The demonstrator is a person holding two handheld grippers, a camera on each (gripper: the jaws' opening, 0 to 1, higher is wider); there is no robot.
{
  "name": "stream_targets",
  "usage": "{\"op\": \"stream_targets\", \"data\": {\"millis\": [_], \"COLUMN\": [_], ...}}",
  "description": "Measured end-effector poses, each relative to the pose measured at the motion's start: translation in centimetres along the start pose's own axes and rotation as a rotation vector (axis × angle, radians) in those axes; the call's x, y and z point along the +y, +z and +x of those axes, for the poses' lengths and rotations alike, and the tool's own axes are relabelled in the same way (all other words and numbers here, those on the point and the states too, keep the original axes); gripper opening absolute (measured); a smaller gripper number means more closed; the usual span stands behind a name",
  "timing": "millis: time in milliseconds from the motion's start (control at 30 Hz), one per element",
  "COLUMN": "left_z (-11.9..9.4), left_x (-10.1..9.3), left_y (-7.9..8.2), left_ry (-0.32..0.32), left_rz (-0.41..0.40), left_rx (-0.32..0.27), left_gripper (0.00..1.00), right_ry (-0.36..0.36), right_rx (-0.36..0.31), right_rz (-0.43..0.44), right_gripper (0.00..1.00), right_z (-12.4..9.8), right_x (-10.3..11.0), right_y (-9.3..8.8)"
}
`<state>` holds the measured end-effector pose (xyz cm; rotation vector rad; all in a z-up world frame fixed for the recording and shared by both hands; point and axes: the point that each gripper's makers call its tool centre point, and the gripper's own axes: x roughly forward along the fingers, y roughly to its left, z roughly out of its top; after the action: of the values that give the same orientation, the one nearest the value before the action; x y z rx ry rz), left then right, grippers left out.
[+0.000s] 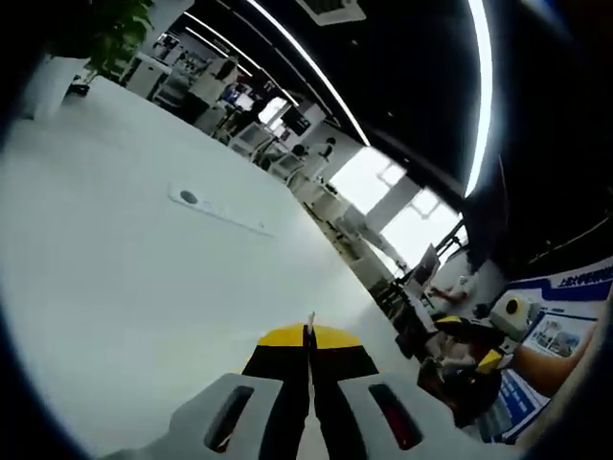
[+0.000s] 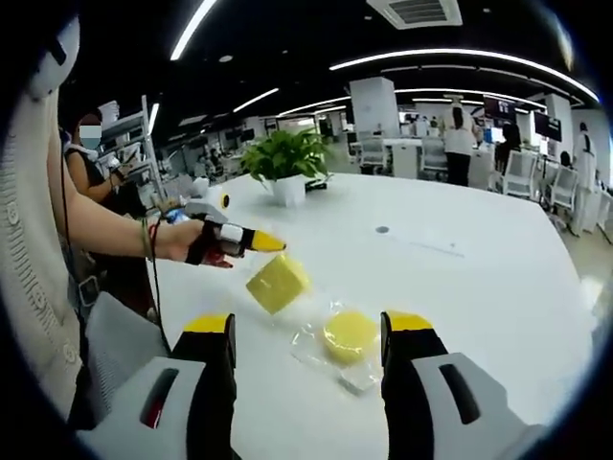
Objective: Compare the silicone blocks by pressing each to a similar depth, holding the contact briefly, and releasing to observe deformation and rebound differences across the visible hardness samples.
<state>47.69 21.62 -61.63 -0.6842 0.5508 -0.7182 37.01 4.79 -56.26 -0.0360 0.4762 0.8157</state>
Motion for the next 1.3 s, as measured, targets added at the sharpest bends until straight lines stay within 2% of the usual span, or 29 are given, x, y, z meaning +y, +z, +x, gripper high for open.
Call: {"op": "stream_targets", "data": {"millis": [133,333,700,767,933,1300], "left_z": [0.0,-0.1,-0.7,-0.7,-0.9,-1.1], "left_x": [1.2,3.3,7.3,7.6,9.4,11.5], "left_y": [0.4,0.5,0.4,0.3,-0.1,-0.5], "left_ry": [0.009,0.038,0.136,0.135,0.184,0.222], "left_rz": [-0.08,-0.136,-0.19,-0.196,-0.21,-0.222], "left_rx": [-0.035,-0.06,-0.089,-0.087,-0.083,-0.065], "left_gripper": [0.0,0.0,0.0,0.0,0.0,0.0], "right_ry": [0.006,-0.01,-0.024,-0.026,-0.031,-0.041], "right_rx": [0.016,0.017,0.035,0.038,0.051,0.062], "right_rz": [0.022,0.024,0.028,0.028,0.028,0.04], "right_gripper": [0.56,0.56,0.55,0.55,0.53,0.52], "right_z": [-0.1,-0.3,-0.4,-0.5,-0.5,-0.7], "right_x": [-0.1,-0.3,-0.4,-0.5,-0.6,-0.7], "right_y": [-0.4,-0.5,-1.1,-1.2,-1.5,-2.0]}}
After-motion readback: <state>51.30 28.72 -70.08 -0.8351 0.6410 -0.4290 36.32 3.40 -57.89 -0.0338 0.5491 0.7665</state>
